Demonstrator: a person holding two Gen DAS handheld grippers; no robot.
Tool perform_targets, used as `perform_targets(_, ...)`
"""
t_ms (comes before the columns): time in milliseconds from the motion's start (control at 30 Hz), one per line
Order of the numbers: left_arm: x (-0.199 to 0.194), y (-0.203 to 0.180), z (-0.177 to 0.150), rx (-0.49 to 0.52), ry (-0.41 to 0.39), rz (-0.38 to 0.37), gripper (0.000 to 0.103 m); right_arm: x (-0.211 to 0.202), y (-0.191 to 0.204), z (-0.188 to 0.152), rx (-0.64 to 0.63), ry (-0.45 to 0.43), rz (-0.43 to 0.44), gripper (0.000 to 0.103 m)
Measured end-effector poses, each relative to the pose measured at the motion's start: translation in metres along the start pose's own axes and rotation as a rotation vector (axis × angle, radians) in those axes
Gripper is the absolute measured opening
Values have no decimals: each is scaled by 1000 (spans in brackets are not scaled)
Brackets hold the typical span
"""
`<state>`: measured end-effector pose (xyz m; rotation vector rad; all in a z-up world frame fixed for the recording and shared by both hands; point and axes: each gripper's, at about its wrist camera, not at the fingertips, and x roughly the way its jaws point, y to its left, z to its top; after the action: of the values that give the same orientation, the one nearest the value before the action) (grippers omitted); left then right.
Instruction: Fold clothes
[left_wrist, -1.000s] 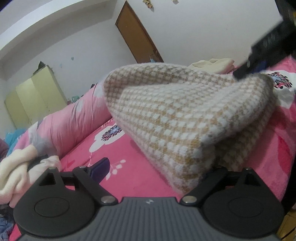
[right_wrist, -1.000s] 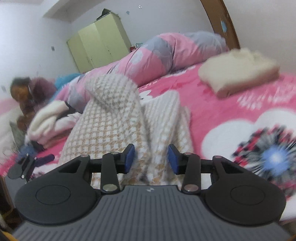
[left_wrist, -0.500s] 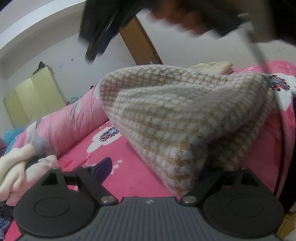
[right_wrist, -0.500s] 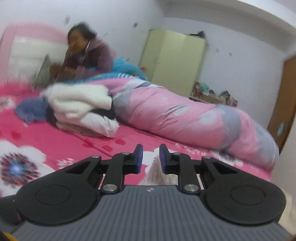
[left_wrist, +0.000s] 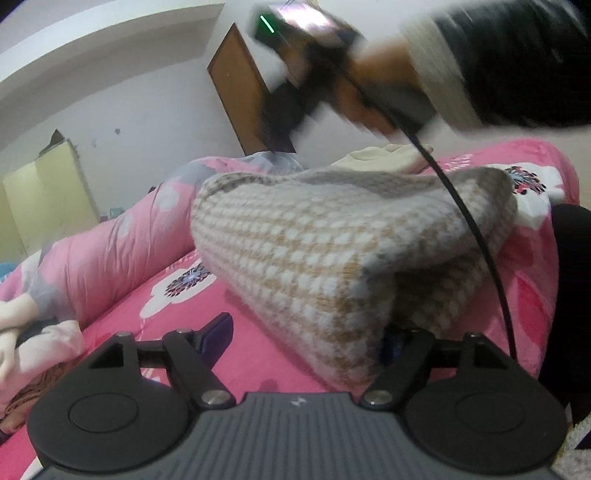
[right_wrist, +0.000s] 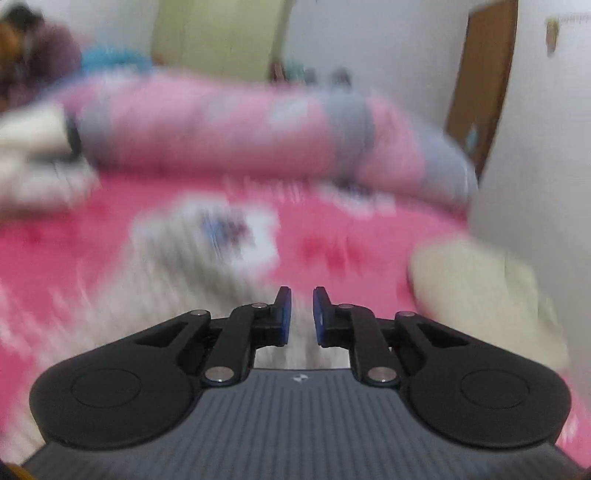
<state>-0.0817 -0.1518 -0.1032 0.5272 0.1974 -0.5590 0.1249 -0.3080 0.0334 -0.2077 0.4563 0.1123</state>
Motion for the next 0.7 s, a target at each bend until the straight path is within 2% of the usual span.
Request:
perform_targets(167, -1, 1, -1, -21, -4, -24, 75, -26, 43, 49, -123, -155, 202, 9)
perform_targets(200, -1, 1, -1, -28, -3, -29, 75, -10, 47, 46, -126, -113, 211, 9)
perform_targets(267, -1, 2, -1, -41, -2, -38, 75, 44, 43, 27, -109, 14, 158, 8)
perform_targets(300, -1, 3, -1, -47, -2, -43, 75, 74, 32, 13, -63, 75, 120, 9)
perform_targets(333, -1, 3, -1, -54, -1, -48, 75, 101, 19, 0, 0, 132, 92, 9)
perform_targets(400, -2, 3, -1, -60, 2, -56, 75, 127, -21, -20, 268, 207, 121, 8)
perform_targets(467, -3, 2, -2, -60, 0, -56, 75, 120, -42, -23, 411, 181, 84, 8)
perform_targets(633, -4, 1, -5, -57, -5, -54, 75, 44, -47, 4, 308, -2, 219, 9)
perform_targets(700, -3, 1, -4, -53, -5, -52, 75, 24, -36, 11, 242, -17, 315, 8)
